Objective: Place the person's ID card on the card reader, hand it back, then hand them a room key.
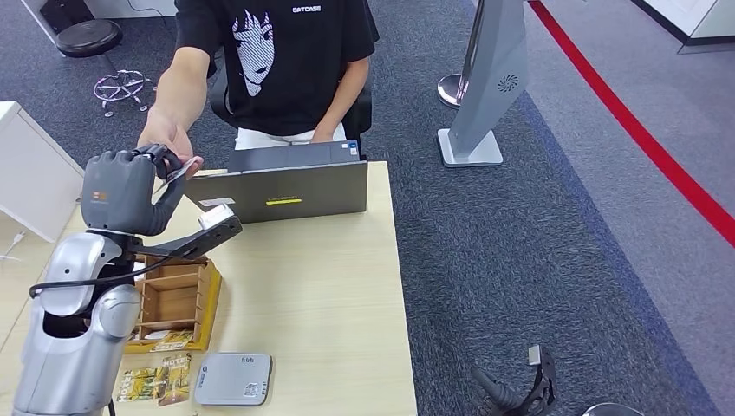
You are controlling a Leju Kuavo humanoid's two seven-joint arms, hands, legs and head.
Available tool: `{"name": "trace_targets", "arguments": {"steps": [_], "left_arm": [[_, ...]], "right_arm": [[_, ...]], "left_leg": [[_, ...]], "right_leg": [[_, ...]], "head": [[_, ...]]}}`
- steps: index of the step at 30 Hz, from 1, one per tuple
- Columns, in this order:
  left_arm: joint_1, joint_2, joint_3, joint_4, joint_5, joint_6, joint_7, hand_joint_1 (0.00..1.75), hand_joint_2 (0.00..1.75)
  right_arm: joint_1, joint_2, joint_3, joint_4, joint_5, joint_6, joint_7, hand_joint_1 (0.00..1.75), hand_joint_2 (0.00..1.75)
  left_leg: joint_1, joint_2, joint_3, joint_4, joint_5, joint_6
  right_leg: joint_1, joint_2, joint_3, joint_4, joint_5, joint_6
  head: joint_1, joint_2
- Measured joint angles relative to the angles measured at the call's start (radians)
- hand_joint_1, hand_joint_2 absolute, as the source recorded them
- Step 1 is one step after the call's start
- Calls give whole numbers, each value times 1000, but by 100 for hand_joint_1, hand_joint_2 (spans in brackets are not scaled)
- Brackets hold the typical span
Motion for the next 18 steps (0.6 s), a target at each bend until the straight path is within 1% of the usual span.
{"name": "trace_targets", "arguments": {"steps": [2,6,12,15,17,18], "left_arm": [[0,0,4,2,-1,1,0,174,175],[1,1,21,6,0,11,-1,1,175],[15,6,55,3,23,42,-21,0,175],[41,17,86,-26,61,82,-53,0,175],[63,26,116,-54,73,103,-68,0,175],[79,30,132,-69,72,111,-69,0,175]], "right_arm": [[0,0,1,0,-5,0,0,0,175],[0,0,4,0,-12,-4,0,0,175],[2,0,4,-10,-12,-7,2,0,175],[13,1,4,-29,-4,-9,7,0,175],[58,10,11,-66,-2,-16,12,0,175],[102,18,25,-98,-14,-36,8,0,175]], "left_leg": [[0,0,0,0,0,0],[0,0,-1,0,0,0],[0,0,-1,0,0,0],[0,0,1,0,0,0],[0,-1,4,0,0,0],[0,-3,5,0,0,0]], "right_leg": [[0,0,0,0,0,0],[0,0,-1,0,0,0],[0,0,-1,0,0,0],[0,0,-2,0,0,0],[0,-1,-2,0,-1,0],[0,-3,-1,0,-2,0]], "head": [[0,0],[0,0],[0,0],[0,0],[0,0],[0,0]]}}
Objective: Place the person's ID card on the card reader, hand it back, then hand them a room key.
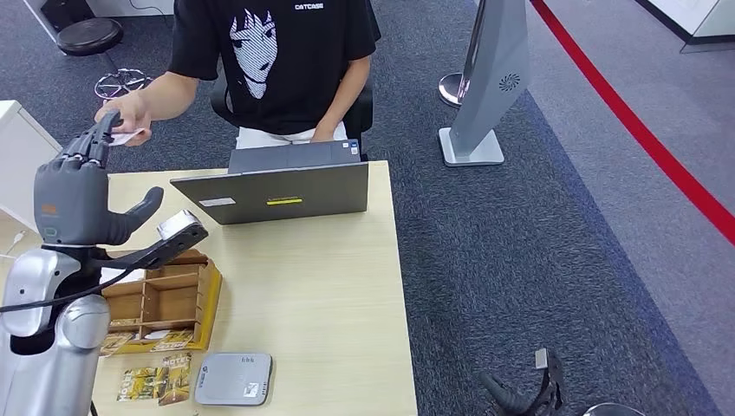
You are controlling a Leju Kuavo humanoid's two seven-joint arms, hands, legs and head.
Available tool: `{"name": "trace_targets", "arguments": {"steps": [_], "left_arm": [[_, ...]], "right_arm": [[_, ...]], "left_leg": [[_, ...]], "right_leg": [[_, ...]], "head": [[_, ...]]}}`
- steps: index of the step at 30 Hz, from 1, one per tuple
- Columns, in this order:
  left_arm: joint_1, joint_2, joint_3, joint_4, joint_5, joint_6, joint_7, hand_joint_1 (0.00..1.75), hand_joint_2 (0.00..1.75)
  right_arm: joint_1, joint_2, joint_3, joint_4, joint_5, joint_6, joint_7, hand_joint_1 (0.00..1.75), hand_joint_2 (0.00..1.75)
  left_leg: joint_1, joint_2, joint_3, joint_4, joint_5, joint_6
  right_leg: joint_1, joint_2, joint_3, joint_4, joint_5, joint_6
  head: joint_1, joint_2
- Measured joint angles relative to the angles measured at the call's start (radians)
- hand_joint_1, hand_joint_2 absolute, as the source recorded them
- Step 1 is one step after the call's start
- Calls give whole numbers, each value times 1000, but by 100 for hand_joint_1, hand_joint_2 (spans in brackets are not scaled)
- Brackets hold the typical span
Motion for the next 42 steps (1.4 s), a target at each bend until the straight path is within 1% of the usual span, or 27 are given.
{"name": "trace_targets", "arguments": {"steps": [2,4,5,7,11,13,16,20,23,26,30,34,37,42], "left_arm": [[66,16,52,-53,7,19,-9,0,175],[146,34,125,-122,22,29,-38,0,175],[174,39,157,-150,25,30,-50,0,175],[208,41,201,-191,26,30,-61,0,175],[258,47,245,-251,39,30,-89,0,175],[289,60,254,-278,54,32,-123,0,175],[357,91,251,-311,65,50,-192,0,175],[452,143,213,-323,40,99,-250,0,175],[508,188,169,-319,12,142,-261,0,175],[546,219,136,-309,-6,171,-269,0,175],[584,249,103,-291,-17,176,-271,0,175],[602,293,61,-257,-23,127,-255,0,175],[606,324,33,-224,-23,110,-246,0,175],[608,348,8,-194,-22,108,-246,0,175]], "right_arm": [[134,23,67,-92,-54,-73,-30,0,175],[274,40,154,-175,-98,-132,-55,0,175],[323,43,188,-204,-106,-143,-55,0,175],[374,44,229,-246,-108,-149,-47,0,175],[400,44,260,-296,-106,-157,-37,0,175],[410,44,267,-308,-106,-160,-36,0,175],[421,44,269,-320,-105,-159,-36,0,175],[428,44,268,-325,-105,-147,-37,0,175],[429,44,265,-325,-105,-134,-39,0,175],[428,44,261,-325,-105,-126,-39,0,175],[428,44,258,-325,-105,-125,-40,0,175],[428,44,253,-325,-107,-126,-39,0,175],[428,44,248,-325,-110,-126,-39,0,175],[427,44,244,-325,-110,-126,-39,0,175]], "left_leg": [[0,-2,1,-1,-2,-2],[1,-1,1,-2,-4,-3],[1,0,1,-3,-5,-4],[1,2,0,-4,-5,-4],[0,5,1,-4,-5,-5],[0,4,1,-3,-5,-4],[0,6,3,-3,-5,-4],[0,7,3,-3,-5,-5],[0,7,3,-3,-5,-5],[0,7,2,-4,-5,-5],[0,7,2,-4,-5,-5],[0,7,2,-4,-5,-5],[0,7,2,-4,-5,-5],[0,7,2,-4,-5,-5]], "right_leg": [[0,-2,2,0,-3,-1],[0,0,1,1,-5,-3],[0,1,-1,1,-6,-4],[0,2,-3,1,-6,-4],[0,4,-2,1,-6,-4],[0,4,-2,0,-5,-3],[0,6,-2,1,-5,-4],[0,7,-2,1,-5,-4],[0,7,-2,1,-5,-4],[0,7,-2,1,-5,-4],[0,7,-3,1,-5,-4],[0,7,-2,1,-5,-4],[0,7,-2,1,-5,-4],[0,7,-2,1,-5,-4]], "head": [[2,0],[1,0],[0,0],[-1,0],[0,0],[0,0],[0,0],[0,0],[0,0],[0,0],[0,0],[0,0],[0,0],[0,0]]}}
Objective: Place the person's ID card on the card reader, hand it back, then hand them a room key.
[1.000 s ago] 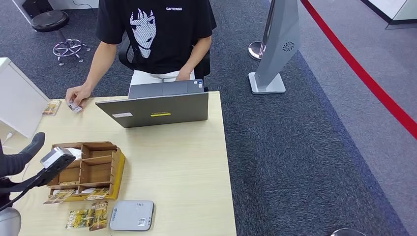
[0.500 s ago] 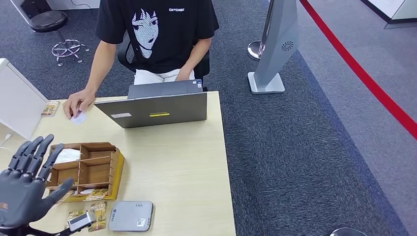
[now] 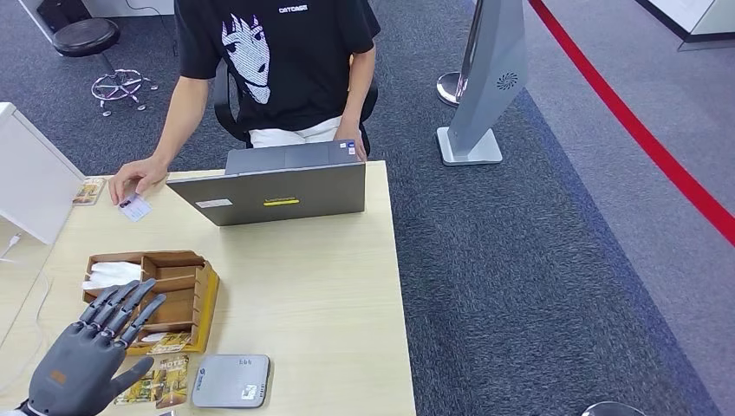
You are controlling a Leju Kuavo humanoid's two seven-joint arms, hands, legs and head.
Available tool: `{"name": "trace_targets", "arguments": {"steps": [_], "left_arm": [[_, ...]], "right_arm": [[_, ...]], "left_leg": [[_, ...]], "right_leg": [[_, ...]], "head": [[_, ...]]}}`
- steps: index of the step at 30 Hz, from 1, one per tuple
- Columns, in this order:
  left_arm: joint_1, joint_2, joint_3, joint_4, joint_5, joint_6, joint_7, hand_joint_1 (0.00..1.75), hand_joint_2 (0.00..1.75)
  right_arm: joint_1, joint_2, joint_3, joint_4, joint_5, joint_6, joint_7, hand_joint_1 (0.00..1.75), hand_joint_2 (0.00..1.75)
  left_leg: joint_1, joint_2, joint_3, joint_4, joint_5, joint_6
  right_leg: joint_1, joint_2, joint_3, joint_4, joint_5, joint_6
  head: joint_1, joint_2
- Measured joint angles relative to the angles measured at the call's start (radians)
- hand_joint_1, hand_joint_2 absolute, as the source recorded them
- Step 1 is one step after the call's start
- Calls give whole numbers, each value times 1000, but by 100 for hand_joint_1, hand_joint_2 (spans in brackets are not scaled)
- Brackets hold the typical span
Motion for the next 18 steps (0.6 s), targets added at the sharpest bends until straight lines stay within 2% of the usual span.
{"name": "trace_targets", "arguments": {"steps": [18], "left_arm": [[0,16,-21,30,2,-8,7,0,175]], "right_arm": [[0,0,-1,0,-3,-1,0,0,175]], "left_leg": [[0,0,0,0,0,0]], "right_leg": [[0,0,0,0,0,0]], "head": [[0,0]]}}
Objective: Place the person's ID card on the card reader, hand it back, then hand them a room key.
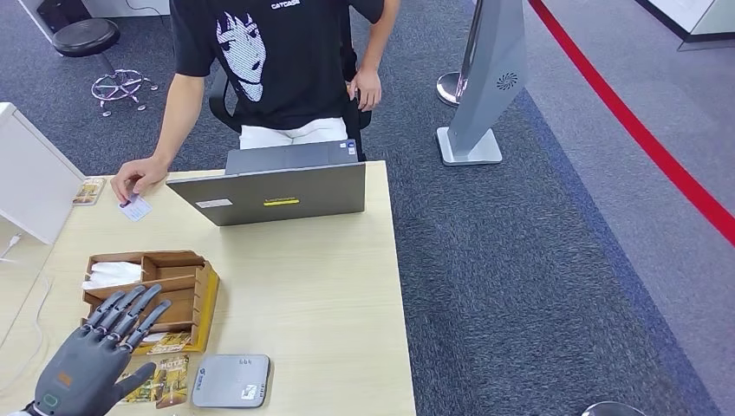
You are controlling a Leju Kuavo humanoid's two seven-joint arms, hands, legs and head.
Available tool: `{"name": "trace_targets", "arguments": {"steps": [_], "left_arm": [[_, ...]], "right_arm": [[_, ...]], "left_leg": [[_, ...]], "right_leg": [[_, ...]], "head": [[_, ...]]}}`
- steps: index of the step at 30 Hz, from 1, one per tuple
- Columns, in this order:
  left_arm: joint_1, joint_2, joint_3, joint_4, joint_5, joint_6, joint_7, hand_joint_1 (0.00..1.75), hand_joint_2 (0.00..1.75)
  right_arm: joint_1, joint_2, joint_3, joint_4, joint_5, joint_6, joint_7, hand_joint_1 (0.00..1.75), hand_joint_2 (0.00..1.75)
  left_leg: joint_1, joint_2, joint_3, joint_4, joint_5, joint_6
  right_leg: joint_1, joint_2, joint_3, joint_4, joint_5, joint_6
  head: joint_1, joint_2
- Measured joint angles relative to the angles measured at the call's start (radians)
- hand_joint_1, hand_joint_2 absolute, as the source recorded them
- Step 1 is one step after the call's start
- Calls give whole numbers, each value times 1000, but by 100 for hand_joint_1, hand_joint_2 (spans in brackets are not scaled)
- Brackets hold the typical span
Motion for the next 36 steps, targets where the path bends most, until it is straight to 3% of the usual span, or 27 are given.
{"name": "trace_targets", "arguments": {"steps": [6,10,13,16,22,26,31,36], "left_arm": [[8,20,-26,20,29,-76,69,0,175],[25,21,-51,21,35,-125,127,0,175],[73,18,-56,0,51,-150,218,0,175],[156,20,-44,-45,64,-148,285,0,175],[217,18,-17,-66,68,-139,290,0,175],[216,-7,22,-67,24,-106,259,0,175],[179,-83,88,-62,-47,-85,206,0,175],[133,-146,145,-42,-79,-89,182,0,175]], "right_arm": [[-1,0,3,-12,-14,-79,-58,0,175],[0,0,24,-59,-6,-242,-160,0,175],[-6,-1,14,-104,53,-363,-264,0,175],[-45,-2,-118,-112,132,-280,-360,0,175],[-186,-2,-398,0,258,-120,-417,0,175],[-280,-2,-561,105,372,-17,-455,0,175],[-368,-2,-754,214,536,115,-504,0,175],[-439,-5,-897,304,633,178,-544,0,175]], "left_leg": [[0,0,0,0,0,0],[0,0,0,0,0,0],[0,2,0,0,-1,0],[0,3,1,0,-3,0],[0,2,1,0,-3,0],[0,0,2,0,-3,0],[0,-1,1,0,-2,0],[0,-1,2,0,-2,1]], "right_leg": [[0,0,0,0,0,0],[0,0,0,0,0,0],[0,3,0,0,0,0],[0,4,0,-1,0,0],[0,2,1,-1,-1,1],[0,1,1,-1,-1,1],[0,-1,3,-1,-1,1],[0,-1,3,-1,-1,1]], "head": [[0,0],[0,0],[0,0],[-1,0],[2,0],[1,0],[1,0],[1,0]]}}
